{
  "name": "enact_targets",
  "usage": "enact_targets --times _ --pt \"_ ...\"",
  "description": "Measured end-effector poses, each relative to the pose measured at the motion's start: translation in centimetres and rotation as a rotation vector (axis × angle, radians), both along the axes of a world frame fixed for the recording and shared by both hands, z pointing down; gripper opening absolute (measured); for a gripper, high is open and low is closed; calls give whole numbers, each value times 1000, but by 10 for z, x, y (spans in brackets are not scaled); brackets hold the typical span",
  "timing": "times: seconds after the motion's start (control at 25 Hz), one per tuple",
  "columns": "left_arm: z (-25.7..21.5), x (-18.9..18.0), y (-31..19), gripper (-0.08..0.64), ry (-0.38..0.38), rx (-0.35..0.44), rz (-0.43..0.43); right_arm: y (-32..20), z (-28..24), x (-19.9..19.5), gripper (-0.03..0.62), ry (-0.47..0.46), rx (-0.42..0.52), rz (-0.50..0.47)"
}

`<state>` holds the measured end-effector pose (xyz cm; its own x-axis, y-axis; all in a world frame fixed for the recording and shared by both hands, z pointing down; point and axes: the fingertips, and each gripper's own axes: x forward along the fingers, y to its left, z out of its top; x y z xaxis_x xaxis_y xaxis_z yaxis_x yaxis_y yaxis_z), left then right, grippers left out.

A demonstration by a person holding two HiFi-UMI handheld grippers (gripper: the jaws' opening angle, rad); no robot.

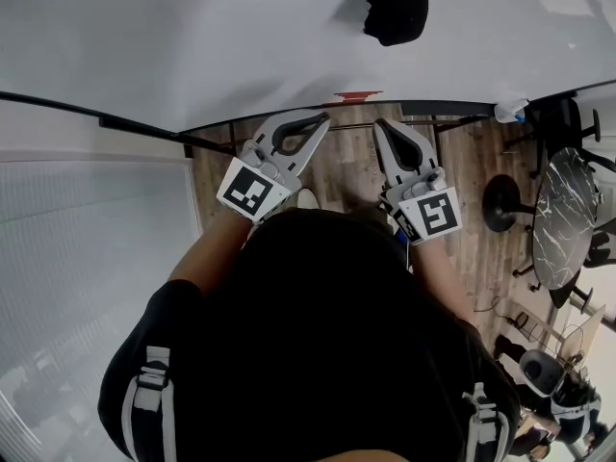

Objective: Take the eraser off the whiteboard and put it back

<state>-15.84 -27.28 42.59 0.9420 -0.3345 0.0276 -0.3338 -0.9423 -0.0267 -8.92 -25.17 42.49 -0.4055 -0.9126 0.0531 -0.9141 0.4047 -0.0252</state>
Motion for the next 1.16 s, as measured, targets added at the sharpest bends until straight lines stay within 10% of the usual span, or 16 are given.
enact_targets --times 1.16 --pt "0 -3 -4 5 2 6 -14 3 9 9 3 24 -20 14"
